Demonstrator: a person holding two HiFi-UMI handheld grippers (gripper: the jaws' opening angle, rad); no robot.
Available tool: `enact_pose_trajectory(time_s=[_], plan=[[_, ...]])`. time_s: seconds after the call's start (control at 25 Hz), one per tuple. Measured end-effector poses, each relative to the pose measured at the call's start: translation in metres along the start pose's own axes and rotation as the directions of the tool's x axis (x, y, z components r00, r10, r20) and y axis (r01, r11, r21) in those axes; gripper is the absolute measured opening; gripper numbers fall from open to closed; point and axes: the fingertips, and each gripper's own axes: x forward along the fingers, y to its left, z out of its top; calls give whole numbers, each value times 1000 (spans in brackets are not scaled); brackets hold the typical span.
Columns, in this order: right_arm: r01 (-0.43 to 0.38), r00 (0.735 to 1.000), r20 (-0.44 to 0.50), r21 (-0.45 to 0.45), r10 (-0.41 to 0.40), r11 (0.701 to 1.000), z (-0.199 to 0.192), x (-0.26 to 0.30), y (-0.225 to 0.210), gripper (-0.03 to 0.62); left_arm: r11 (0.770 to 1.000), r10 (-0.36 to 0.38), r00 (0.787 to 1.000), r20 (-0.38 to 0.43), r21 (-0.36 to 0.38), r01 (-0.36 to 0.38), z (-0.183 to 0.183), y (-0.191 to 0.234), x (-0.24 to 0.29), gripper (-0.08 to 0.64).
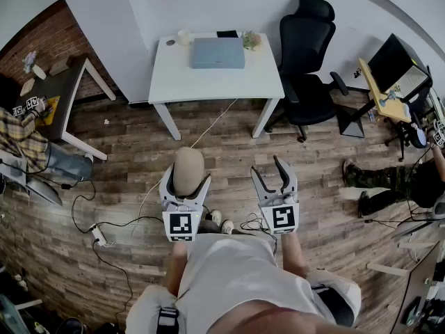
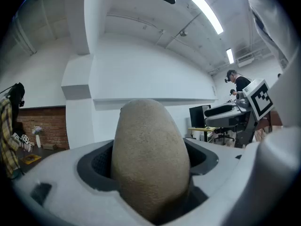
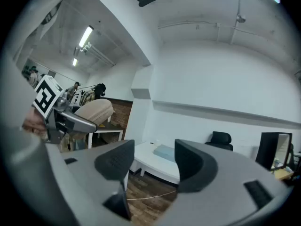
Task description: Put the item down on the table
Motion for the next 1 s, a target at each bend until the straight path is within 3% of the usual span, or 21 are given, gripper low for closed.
enact_pose_trajectory(time_s=[0.28,0.64,1.0], plan=[[-9,999,35,48,8,999,-3,-11,-12,272,1000,9,1000,12,5,-9,7,-19,0,411],[-34,998,51,41,32,999,-4,9,-16,298,999,43,999,22,10,-44,7,-10,14,412],[-17,999,41,38,15,999,-7,47,-21,298,999,34,999,27,13,-34,-1,14,49,413]])
